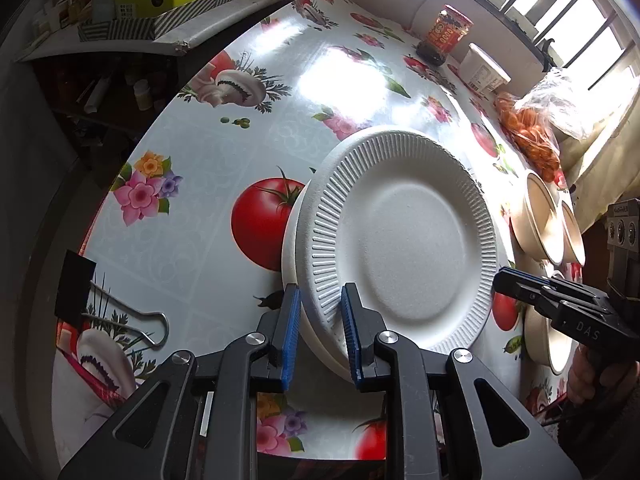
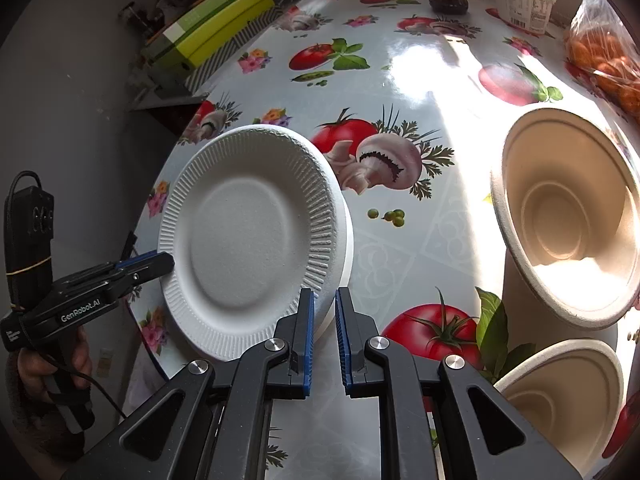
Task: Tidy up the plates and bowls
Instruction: 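Lower the held plate onto the plate stack with the left gripper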
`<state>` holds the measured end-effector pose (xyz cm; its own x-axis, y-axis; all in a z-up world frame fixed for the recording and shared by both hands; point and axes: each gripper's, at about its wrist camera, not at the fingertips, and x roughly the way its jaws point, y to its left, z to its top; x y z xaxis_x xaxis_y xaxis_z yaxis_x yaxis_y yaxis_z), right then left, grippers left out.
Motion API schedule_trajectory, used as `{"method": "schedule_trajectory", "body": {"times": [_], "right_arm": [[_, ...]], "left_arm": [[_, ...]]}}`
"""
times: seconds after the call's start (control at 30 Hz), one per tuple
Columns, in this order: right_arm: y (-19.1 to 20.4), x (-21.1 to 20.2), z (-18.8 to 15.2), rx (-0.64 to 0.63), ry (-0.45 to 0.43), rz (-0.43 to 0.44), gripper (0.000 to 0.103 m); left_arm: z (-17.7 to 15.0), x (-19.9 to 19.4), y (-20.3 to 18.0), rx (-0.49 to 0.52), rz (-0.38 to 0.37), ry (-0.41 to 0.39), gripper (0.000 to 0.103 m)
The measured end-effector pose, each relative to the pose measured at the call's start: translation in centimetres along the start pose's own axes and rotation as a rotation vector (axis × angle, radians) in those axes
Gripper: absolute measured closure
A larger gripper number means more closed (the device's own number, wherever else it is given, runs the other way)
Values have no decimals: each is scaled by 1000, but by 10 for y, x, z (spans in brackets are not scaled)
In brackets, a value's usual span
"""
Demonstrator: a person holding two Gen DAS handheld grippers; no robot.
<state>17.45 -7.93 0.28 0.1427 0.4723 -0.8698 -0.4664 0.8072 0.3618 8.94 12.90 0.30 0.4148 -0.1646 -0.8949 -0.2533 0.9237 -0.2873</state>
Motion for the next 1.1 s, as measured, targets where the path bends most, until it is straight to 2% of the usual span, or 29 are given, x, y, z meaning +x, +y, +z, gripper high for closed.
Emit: {"method": "schedule_trajectory", "body": {"times": [0.57, 0.63, 0.77, 1.1], "right_arm": [[5, -4, 0, -17, -22, -2, 91], [4, -5, 0, -13, -24, -1, 90], [2, -7, -1, -8, -33, -2, 90], [3, -12, 0, -22, -58, -29, 82]], "left_arm": [[0, -2, -3, 16, 19, -11, 81], [-1, -2, -2, 19, 33, -11, 80], [-2, -3, -2, 24, 34, -18, 66], [1, -5, -1, 24, 33, -34, 65]]}}
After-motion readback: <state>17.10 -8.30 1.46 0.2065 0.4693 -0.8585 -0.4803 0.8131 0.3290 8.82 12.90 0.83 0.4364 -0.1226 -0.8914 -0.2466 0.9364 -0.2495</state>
